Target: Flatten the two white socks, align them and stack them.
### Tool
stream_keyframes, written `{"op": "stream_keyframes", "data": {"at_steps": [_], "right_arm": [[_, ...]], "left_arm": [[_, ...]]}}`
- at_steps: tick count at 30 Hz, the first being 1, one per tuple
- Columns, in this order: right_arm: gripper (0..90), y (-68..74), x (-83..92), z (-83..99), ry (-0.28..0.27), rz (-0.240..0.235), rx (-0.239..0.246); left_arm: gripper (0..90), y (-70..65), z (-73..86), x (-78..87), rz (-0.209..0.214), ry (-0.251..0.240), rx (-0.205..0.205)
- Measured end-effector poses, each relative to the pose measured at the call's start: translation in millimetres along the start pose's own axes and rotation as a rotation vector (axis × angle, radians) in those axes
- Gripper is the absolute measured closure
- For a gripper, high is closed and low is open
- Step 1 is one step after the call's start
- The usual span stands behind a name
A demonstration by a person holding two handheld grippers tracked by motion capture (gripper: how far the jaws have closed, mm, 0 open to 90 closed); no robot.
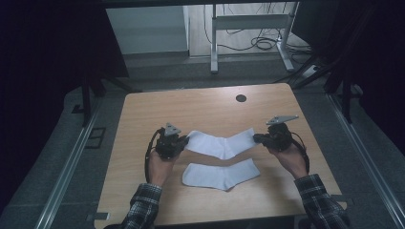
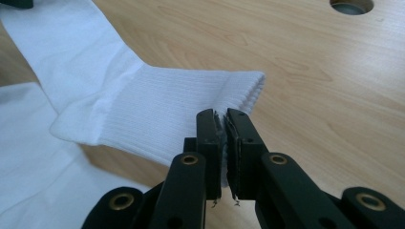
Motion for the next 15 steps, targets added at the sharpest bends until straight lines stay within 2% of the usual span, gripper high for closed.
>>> {"op": "stream_keyframes", "data": {"at_steps": [5,13,15], "right_arm": [[84.2,9.7,8.6,8.8,0.0,-0.027,0.003],[84.2,30.2,16.6,22.1,0.017,-0.071,0.031],[84.2,34.5,17.9,25.4,0.021,-0.08,0.039]], "left_arm": [[84.2,-13.1,13.1,21.5,0.024,-0.021,-0.007],[84.1,-25.3,35.5,38.4,0.05,-0.017,-0.001],[84.1,-29.9,46.3,42.5,0.059,-0.003,-0.004]]}}
Point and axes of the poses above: each handheld gripper's, and its own axes: x roughly backward along the jaws, z roughly out of its underside, y roughly to its left, the point moved 5 cm from there along -x, roughly forward along the jaws
